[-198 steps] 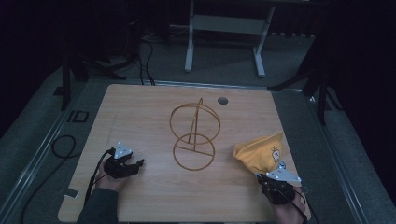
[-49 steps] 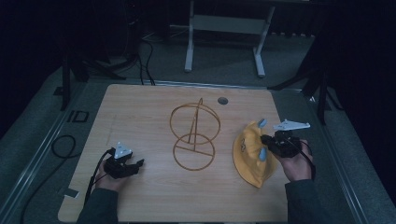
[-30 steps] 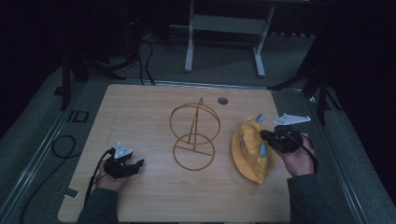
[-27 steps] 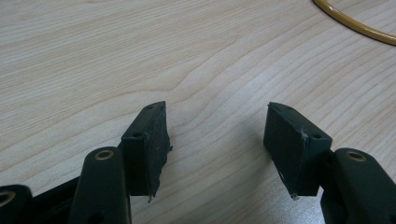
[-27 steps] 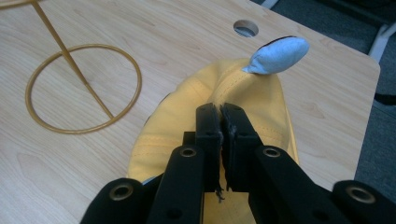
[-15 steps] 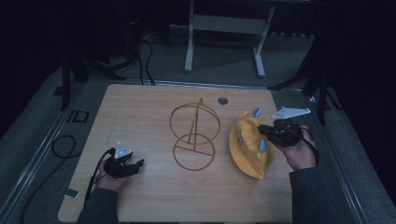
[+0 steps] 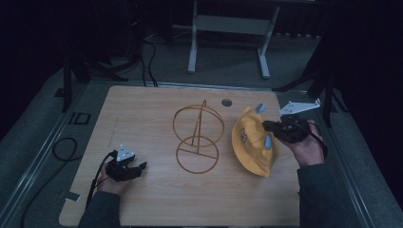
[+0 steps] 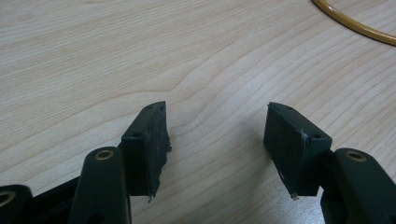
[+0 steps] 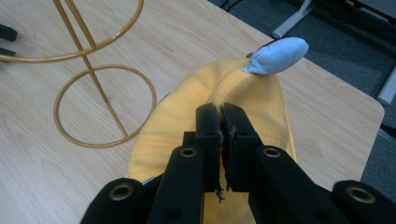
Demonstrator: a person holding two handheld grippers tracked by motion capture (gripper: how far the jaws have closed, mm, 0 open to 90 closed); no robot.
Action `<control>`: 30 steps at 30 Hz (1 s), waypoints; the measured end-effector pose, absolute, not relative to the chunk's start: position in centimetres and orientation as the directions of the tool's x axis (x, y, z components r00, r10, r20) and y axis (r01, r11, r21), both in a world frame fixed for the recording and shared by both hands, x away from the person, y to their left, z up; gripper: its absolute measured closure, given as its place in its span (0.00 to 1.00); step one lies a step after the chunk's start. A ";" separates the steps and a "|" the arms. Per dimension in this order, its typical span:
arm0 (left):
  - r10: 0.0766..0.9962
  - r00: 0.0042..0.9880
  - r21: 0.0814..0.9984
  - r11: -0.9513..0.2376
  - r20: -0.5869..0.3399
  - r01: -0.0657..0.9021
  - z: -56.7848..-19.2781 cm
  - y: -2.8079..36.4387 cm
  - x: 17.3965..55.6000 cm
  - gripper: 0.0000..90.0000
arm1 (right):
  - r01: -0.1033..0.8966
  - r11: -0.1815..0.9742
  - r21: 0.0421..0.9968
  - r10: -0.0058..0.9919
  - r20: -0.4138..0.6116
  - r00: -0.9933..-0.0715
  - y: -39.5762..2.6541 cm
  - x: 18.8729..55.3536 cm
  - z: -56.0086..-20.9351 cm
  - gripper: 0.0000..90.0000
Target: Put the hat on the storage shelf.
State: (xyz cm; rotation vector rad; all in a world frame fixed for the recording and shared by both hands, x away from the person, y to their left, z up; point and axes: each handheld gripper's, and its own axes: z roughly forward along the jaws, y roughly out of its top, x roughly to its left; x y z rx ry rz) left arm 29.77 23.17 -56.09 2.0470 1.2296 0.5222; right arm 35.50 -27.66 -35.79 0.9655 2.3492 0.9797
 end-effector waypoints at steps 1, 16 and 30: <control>0.882 0.472 0.728 -0.319 -0.007 0.606 -56.1 23.2 29.8 0.45 | 0.435 0.513 0.740 0.730 -0.108 -0.675 -27.7 35.6 -35.7 0.96; 0.881 0.473 0.727 -0.320 -0.007 0.607 -56.1 23.2 29.8 0.45 | 0.376 0.522 0.765 0.686 -0.116 -0.718 -28.3 35.8 -33.5 0.96; 0.881 0.473 0.727 -0.321 -0.007 0.607 -56.1 23.2 29.8 0.45 | 0.333 0.522 0.785 0.655 -0.119 -0.747 -29.2 36.2 -31.7 0.96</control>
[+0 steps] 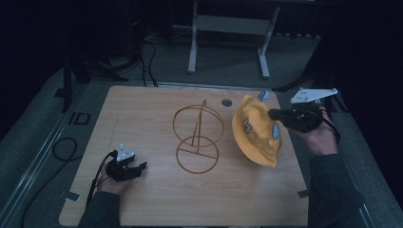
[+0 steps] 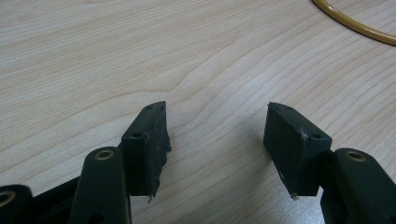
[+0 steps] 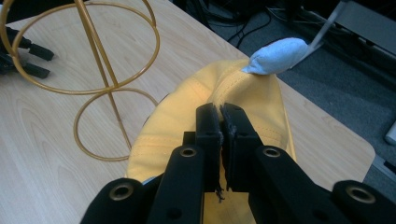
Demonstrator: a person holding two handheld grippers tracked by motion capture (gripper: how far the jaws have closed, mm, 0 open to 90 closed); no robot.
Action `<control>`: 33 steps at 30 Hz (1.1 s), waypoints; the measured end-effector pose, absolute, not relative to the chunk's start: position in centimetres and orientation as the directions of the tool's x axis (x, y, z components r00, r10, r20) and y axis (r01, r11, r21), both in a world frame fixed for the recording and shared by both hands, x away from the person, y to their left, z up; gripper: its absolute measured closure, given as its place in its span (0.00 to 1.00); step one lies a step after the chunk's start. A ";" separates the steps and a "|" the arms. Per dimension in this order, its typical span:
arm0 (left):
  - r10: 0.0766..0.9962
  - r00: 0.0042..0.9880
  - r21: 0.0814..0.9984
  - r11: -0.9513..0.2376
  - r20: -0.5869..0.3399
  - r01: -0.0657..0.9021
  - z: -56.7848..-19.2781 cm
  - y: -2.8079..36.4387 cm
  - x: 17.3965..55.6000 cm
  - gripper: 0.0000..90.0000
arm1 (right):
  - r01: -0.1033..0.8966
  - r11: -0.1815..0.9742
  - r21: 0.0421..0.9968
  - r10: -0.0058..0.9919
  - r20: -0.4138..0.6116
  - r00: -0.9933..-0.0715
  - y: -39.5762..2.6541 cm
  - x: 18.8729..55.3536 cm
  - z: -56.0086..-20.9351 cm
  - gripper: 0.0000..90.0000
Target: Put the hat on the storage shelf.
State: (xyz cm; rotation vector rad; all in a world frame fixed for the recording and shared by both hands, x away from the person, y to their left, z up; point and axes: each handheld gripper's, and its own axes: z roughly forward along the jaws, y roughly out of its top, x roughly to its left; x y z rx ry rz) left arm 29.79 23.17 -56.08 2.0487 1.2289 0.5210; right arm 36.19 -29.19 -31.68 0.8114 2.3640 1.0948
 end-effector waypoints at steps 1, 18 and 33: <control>0.881 0.474 0.727 -0.321 -0.007 0.607 -56.1 23.2 29.8 0.45 | 0.330 0.521 0.787 0.653 -0.119 -0.748 -29.2 36.2 -31.6 0.96; 0.880 0.474 0.727 -0.321 -0.007 0.607 -56.1 23.2 29.8 0.45 | 0.279 0.502 0.819 0.606 -0.102 -0.789 -29.6 36.8 -29.1 0.96; 0.880 0.474 0.727 -0.321 -0.007 0.607 -56.1 23.2 29.8 0.45 | 0.253 0.500 0.828 0.578 -0.101 -0.810 -29.2 36.7 -27.1 0.96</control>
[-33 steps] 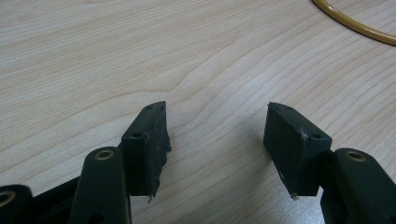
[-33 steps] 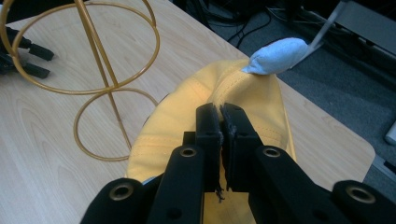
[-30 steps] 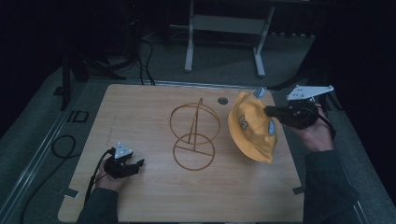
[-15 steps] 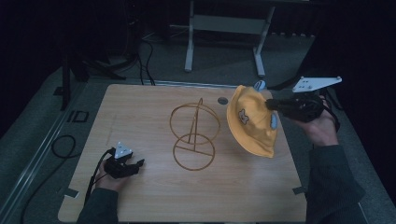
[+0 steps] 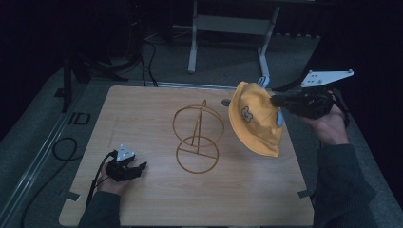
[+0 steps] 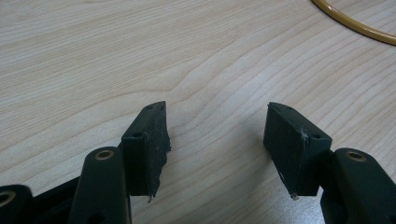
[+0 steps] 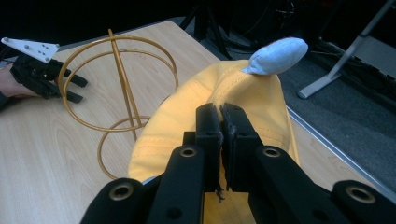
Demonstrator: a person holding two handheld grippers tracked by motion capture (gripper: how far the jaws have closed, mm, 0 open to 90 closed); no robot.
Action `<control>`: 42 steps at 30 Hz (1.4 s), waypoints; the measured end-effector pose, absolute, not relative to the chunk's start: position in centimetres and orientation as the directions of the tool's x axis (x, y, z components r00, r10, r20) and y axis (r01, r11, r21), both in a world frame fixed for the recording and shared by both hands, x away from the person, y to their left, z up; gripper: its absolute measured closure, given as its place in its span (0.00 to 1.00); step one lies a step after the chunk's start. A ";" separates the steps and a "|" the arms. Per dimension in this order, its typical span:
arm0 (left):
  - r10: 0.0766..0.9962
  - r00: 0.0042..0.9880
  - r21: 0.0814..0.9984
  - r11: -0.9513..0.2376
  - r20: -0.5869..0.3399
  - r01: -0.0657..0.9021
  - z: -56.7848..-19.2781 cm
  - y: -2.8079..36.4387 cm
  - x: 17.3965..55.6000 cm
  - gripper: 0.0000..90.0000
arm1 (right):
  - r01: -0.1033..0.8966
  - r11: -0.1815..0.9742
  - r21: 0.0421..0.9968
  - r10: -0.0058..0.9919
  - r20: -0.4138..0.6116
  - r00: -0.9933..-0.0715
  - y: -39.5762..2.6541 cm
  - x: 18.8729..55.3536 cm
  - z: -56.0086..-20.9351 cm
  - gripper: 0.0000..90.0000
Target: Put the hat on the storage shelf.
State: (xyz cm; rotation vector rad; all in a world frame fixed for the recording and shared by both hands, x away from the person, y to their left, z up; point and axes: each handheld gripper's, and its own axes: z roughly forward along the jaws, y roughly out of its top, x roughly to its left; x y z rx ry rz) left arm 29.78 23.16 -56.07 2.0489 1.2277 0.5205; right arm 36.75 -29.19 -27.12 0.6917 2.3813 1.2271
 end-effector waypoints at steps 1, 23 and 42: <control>0.880 0.474 0.727 -0.321 -0.007 0.607 -56.1 23.2 29.8 0.45 | 0.252 0.502 0.827 0.575 -0.101 -0.812 -29.2 36.8 -27.0 0.96; 0.879 0.476 0.726 -0.324 -0.006 0.607 -56.1 23.2 29.8 0.45 | 0.209 0.542 0.814 0.519 -0.128 -0.845 -27.1 37.2 -24.9 0.96; 0.879 0.477 0.725 -0.324 -0.006 0.607 -56.1 23.2 29.8 0.45 | 0.166 0.515 0.841 0.482 -0.124 -0.868 -25.9 37.1 -23.1 0.96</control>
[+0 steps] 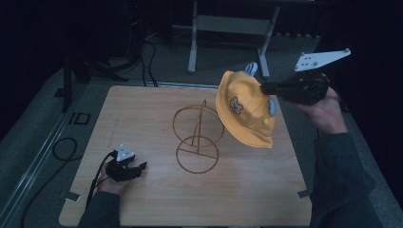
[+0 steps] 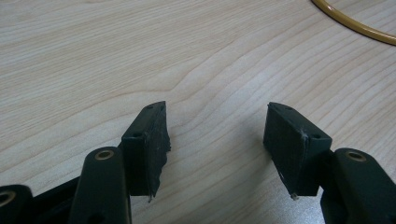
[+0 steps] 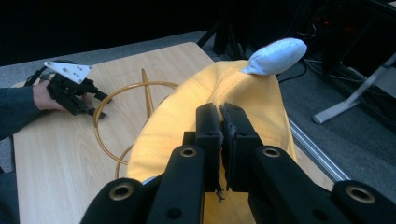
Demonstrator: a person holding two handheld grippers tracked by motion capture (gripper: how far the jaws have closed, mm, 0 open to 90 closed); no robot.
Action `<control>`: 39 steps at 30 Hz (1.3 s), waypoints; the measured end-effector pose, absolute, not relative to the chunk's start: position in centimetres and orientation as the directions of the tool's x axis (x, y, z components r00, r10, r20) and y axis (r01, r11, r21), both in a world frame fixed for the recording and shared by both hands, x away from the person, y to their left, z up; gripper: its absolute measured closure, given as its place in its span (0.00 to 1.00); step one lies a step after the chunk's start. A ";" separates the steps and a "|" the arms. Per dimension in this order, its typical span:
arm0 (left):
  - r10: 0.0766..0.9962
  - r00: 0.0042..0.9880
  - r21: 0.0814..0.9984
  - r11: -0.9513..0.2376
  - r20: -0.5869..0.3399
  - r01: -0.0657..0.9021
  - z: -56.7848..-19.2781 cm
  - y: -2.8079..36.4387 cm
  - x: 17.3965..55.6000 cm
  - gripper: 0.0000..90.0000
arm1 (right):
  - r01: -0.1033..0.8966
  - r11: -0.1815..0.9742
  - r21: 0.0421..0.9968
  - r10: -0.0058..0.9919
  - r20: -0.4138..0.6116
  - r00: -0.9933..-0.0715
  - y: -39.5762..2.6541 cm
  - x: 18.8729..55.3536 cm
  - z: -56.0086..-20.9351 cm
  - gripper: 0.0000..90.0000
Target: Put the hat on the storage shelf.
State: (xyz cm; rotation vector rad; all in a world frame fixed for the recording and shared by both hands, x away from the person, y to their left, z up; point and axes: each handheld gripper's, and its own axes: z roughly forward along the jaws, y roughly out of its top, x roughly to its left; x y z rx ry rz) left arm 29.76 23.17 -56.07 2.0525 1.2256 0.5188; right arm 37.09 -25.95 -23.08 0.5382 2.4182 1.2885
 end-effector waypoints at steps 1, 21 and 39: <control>0.879 0.477 0.725 -0.325 -0.006 0.607 -56.1 23.2 29.8 0.45 | 0.164 0.515 0.841 0.479 -0.123 -0.869 -25.8 37.1 -23.0 0.96; 0.878 0.478 0.725 -0.326 -0.006 0.607 -56.1 23.2 29.8 0.45 | 0.100 0.490 0.866 0.400 -0.122 -0.908 -21.4 37.0 -21.4 0.96; 0.877 0.480 0.725 -0.328 -0.003 0.605 -56.1 23.1 29.8 0.45 | 0.121 0.523 0.844 0.334 -0.071 -0.940 -16.0 38.4 -23.9 0.96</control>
